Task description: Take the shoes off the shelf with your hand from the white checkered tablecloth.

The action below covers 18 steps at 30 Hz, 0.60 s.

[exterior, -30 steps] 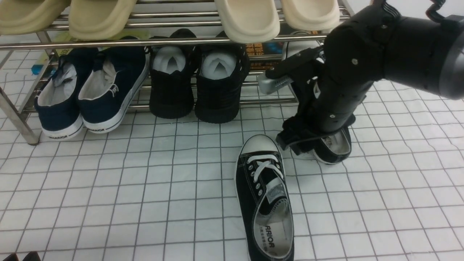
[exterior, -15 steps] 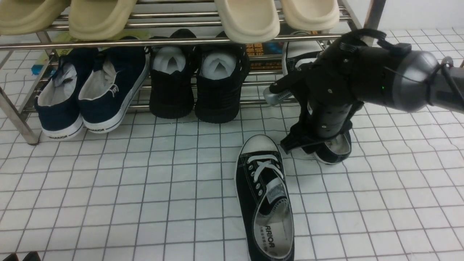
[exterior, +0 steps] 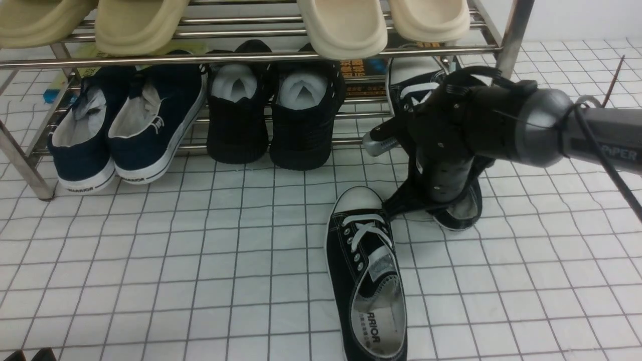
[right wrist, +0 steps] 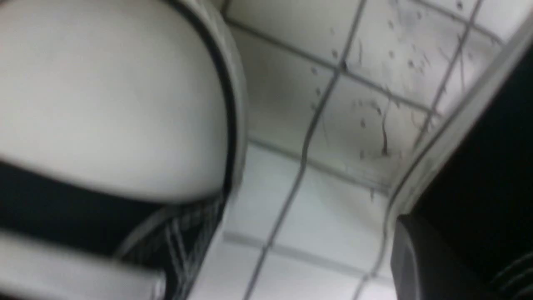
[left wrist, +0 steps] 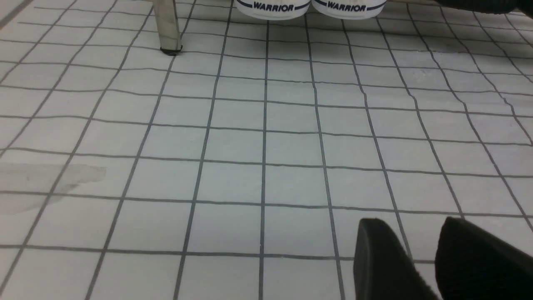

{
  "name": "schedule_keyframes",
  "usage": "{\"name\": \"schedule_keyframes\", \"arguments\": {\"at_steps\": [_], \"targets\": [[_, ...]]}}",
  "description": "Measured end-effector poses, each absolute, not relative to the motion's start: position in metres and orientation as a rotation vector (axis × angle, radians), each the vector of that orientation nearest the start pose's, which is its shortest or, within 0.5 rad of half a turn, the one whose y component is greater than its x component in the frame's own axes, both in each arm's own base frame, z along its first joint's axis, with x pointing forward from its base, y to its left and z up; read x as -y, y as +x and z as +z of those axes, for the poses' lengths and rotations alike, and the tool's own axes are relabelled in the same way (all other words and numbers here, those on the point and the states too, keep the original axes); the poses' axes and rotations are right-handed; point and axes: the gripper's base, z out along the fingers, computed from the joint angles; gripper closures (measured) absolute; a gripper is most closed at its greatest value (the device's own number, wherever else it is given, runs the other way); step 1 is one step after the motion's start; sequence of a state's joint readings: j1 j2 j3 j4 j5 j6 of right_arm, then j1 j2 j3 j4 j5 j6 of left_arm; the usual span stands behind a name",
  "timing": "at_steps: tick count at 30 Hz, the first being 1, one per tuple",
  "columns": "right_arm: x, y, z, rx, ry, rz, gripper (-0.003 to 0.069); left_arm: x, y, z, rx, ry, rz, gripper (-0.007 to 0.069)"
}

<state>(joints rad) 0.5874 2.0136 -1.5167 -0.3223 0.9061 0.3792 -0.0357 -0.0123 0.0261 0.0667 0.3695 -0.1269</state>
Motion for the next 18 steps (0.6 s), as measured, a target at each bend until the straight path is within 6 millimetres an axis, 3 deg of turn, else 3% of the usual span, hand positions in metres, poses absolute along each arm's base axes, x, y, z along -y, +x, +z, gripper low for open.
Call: {"name": "schedule_keyframes", "arguments": {"at_steps": [4,10,13,18], "targets": [[-0.21,0.328,0.234,-2.921,-0.534,-0.143,0.0652,0.0,0.053,0.172,-1.866,-0.043,-0.046,0.0389],[-0.21,0.299,0.272,-2.965,-0.533,0.077,0.0652,0.0,0.053,0.172,-1.866,-0.042,-0.044,0.0387],[-0.21,0.292,0.271,-2.999,-0.493,0.145,0.0652,0.0,0.053,0.172,-1.866,-0.042,-0.044,0.0387],[-0.21,0.279,0.25,-3.112,-0.459,0.201,0.0648,0.0,0.053,0.172,-1.866,-0.042,-0.044,0.0386]]}}
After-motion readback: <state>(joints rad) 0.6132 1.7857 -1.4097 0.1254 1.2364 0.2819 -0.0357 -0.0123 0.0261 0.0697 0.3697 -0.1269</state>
